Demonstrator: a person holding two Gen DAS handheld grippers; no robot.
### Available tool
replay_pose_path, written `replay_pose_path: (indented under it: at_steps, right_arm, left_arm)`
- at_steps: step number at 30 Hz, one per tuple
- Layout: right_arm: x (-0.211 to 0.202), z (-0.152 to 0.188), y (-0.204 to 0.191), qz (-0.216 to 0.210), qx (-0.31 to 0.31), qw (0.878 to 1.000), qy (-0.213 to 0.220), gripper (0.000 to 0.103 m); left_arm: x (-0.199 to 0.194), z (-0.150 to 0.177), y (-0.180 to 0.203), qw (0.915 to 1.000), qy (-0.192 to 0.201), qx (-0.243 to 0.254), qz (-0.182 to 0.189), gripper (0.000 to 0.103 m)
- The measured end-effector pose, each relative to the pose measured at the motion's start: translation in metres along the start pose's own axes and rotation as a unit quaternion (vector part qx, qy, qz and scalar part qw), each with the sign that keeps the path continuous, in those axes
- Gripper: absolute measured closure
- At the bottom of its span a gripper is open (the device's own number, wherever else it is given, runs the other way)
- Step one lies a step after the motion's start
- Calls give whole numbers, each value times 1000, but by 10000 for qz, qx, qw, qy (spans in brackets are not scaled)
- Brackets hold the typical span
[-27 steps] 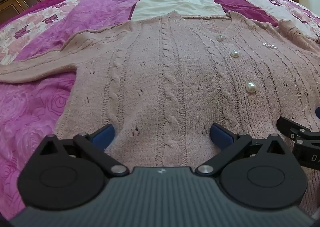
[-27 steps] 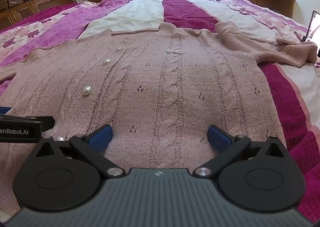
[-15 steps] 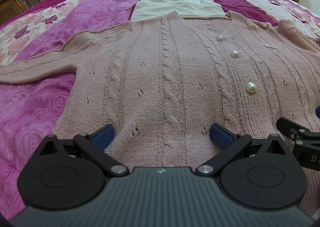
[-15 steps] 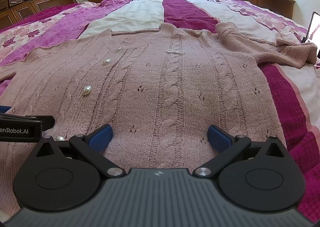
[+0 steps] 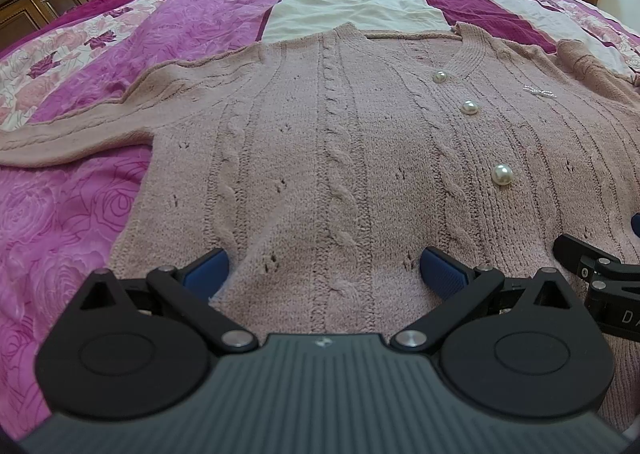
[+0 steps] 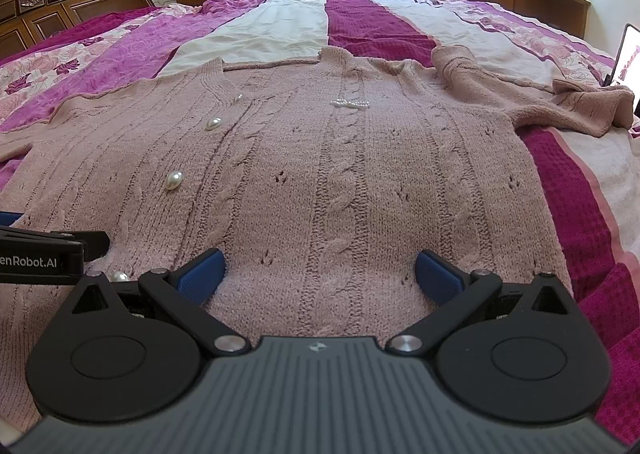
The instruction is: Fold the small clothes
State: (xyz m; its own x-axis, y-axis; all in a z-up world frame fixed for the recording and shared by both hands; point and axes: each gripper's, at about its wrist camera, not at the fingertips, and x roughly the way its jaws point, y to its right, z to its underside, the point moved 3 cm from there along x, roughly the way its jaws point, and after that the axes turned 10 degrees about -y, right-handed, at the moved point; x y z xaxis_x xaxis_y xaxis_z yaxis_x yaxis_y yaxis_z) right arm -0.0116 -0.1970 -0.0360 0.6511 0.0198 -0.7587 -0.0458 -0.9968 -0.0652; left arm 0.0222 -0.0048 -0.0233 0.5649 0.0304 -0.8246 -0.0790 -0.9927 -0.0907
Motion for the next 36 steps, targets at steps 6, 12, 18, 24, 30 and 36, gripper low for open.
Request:
replay_pose_path:
  at_steps: [6, 12, 18, 24, 30, 36]
  right_arm:
    - [0, 0, 0, 2, -1, 10000, 1, 0]
    - [0, 0, 0, 0, 2, 10000, -2, 0]
    - [0, 0, 0, -10, 9, 10000, -7, 0]
    - [-1, -1, 0, -45, 27, 10000, -65, 0]
    - [-1, -8, 8, -271, 70, 9993, -235, 0]
    - [-12, -18, 27, -926, 303, 9942, -452, 0]
  left_arm:
    - [0, 0, 0, 10000, 3, 0, 0, 0]
    - [0, 0, 0, 10000, 3, 1, 0, 0]
    - [0, 0, 0, 10000, 6, 1, -1, 0]
    - [0, 0, 0, 10000, -7, -4, 1, 0]
    - [-4, -5, -2, 9999, -137, -12, 46, 0]
    - [-6, -11, -5, 9995, -298, 35, 103, 0]
